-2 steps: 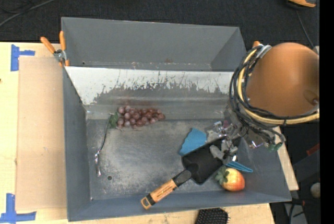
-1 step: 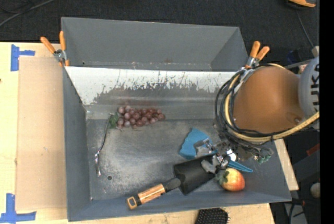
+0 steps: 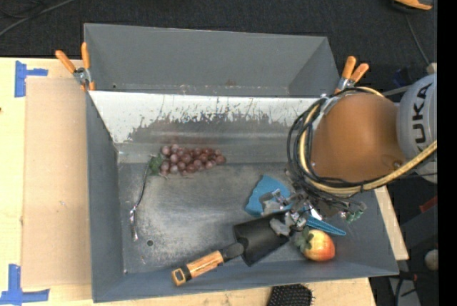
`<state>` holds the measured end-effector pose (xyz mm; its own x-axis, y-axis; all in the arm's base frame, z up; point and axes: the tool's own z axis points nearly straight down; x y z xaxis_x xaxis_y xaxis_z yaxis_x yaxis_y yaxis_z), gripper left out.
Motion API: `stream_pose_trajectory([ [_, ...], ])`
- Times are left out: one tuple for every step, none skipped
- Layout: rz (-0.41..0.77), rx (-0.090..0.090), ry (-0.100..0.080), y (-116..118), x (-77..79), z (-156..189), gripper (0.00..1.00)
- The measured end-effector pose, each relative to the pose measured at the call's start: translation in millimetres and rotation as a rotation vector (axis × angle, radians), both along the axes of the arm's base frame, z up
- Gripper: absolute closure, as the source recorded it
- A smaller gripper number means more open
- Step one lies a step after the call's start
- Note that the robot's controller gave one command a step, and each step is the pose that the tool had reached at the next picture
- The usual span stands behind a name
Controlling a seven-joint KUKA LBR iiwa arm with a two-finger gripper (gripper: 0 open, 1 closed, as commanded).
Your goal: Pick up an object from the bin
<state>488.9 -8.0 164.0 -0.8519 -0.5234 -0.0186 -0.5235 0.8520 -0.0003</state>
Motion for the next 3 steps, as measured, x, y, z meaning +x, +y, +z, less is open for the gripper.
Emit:
stream_pose_trajectory([
  [-0.01,0.001,0.001,-10,-0.7,10,1.0],
  [-0.027,0.002,-0.001,-12,-2.0,10,1.0],
  [0.011,0.002,-0.002,-13,5.2,31,1.0],
])
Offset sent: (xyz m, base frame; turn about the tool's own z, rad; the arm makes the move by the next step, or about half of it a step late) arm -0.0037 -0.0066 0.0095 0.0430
